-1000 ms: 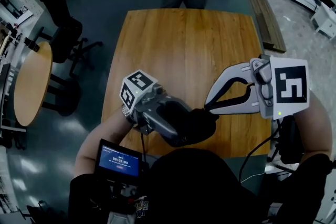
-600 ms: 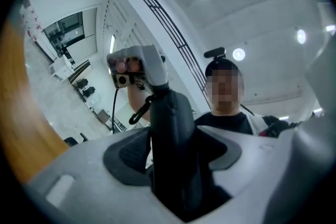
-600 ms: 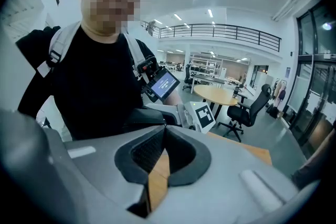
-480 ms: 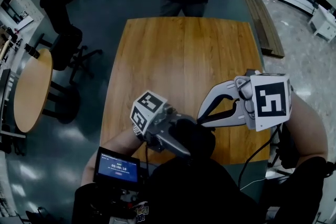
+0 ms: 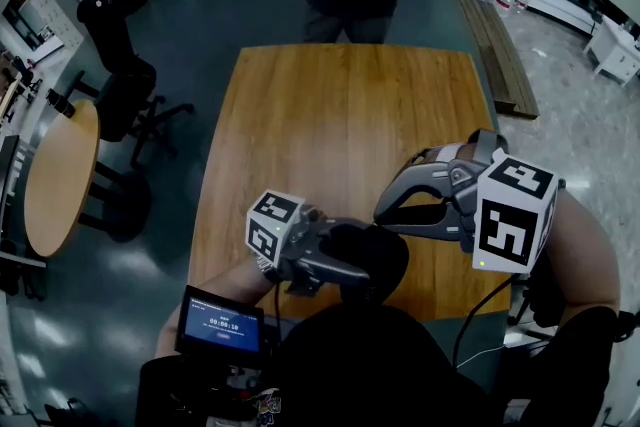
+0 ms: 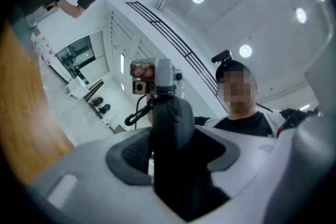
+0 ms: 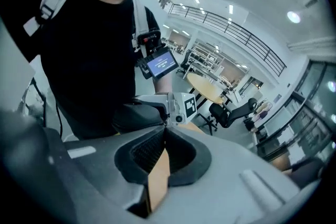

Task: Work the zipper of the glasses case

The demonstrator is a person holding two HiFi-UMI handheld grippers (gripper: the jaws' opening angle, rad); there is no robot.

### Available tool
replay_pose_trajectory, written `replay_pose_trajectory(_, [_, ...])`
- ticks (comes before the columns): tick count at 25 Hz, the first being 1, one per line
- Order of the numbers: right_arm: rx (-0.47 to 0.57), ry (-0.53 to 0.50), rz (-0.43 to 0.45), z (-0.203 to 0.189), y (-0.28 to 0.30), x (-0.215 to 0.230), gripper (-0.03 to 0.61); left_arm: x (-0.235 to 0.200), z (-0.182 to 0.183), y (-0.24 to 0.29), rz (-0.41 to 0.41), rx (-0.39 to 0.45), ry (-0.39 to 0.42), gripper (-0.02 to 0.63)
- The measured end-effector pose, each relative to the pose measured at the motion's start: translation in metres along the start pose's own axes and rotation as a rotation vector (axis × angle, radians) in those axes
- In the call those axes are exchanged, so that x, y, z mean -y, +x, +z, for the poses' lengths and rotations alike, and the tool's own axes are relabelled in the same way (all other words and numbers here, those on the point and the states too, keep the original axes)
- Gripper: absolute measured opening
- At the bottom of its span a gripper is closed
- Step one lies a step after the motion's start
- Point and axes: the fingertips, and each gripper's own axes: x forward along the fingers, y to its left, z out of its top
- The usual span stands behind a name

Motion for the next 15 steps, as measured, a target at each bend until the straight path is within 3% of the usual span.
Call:
replay_pose_trajectory(4, [-0.147, -0.134, -0.018, -0.005, -0.002, -0.005, 0.005, -0.004, 0.001, -0.002, 0.008, 0.079, 0.005, 0.245])
replay_pose_trajectory(7, [-0.205, -0.181, -0.022, -0.007, -0.004, -0.002, 0.006, -0.007, 0.006, -0.008, 0.028, 0.134, 0.033, 0.242])
replay_pose_trajectory(11, [-0.208, -0.196, -0.049, -0.007, -0.008, 0.004, 0.005, -0.010, 0.014, -0.013, 0.124, 0.157, 0.144, 0.241])
replay_pose_trajectory(15, [-0.144, -0.175, -0.064, 0.003, -0.010, 0.007, 0.005, -0.008, 0.014, -0.002, 0.211, 0.170, 0.240, 0.241])
